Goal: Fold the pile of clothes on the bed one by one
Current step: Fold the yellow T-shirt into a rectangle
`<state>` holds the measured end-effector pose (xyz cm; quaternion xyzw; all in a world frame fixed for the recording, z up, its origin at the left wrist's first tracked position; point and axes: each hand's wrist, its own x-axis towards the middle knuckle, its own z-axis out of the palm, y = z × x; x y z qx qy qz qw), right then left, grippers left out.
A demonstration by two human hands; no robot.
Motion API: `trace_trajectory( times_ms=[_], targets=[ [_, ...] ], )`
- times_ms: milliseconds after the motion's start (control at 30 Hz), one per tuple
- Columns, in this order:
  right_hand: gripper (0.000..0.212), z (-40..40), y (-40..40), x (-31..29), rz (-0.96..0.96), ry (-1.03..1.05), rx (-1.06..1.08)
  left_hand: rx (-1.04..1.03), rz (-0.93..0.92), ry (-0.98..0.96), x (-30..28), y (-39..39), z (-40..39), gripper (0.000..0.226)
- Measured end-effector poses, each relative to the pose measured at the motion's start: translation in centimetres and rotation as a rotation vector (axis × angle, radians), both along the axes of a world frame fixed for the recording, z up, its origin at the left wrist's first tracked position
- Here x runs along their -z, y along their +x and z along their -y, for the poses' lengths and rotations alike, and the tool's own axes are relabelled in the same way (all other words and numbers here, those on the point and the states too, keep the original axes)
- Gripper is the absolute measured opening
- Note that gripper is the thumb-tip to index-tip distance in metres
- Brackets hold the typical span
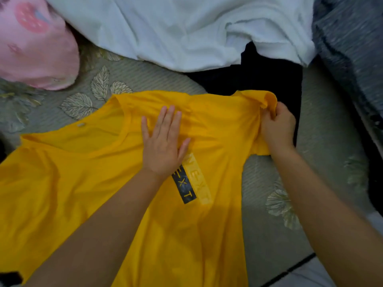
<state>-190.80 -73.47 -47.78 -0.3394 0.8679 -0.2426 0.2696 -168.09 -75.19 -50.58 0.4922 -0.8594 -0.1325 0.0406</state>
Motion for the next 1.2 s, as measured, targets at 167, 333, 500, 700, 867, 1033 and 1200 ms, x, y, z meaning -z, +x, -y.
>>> trace_trajectory(
  times_ms=[167,333,500,700,867,1033,1200],
  targets=[
    [0.039,-0.8,1.0,0.1,0.12,0.053,-0.078,0.002,0.078,0.181,1.1,-1.3,0.5,0.067],
    [0.024,-2.3,2.1,-0.4,0.009,0.022,-0.119,-0.025,0.069,0.165,1.6,-1.4,0.4,0.07],
    [0.028,-4.4,6.6,-3.3,-0.2,-0.304,-0.474,-0.04,0.022,0.22,1.1,-1.3,0.4,0.064],
    [0.054,-9.8,11.7,-2.4,0.165,0.169,-0.908,-0.553,-0.451,0.299,-1.6,2.1,1.1,0.049],
    [0.034,-14.0,11.2,-2.2,0.051,-0.099,-0.782,-0.623,-0.438,0.439,-2.7,5.4,-0.9,0.028],
    [0.04,-13.7,9.1,-0.7,-0.239,-0.123,-0.451,-0.493,-0.21,0.565,-2.0,1.5,-0.9,0.038],
    [0.039,-10.2,7.2,1.0,-0.005,-0.008,-0.332,-0.522,-0.148,0.525,-2.0,-0.1,-0.1,0.015]
  ],
)
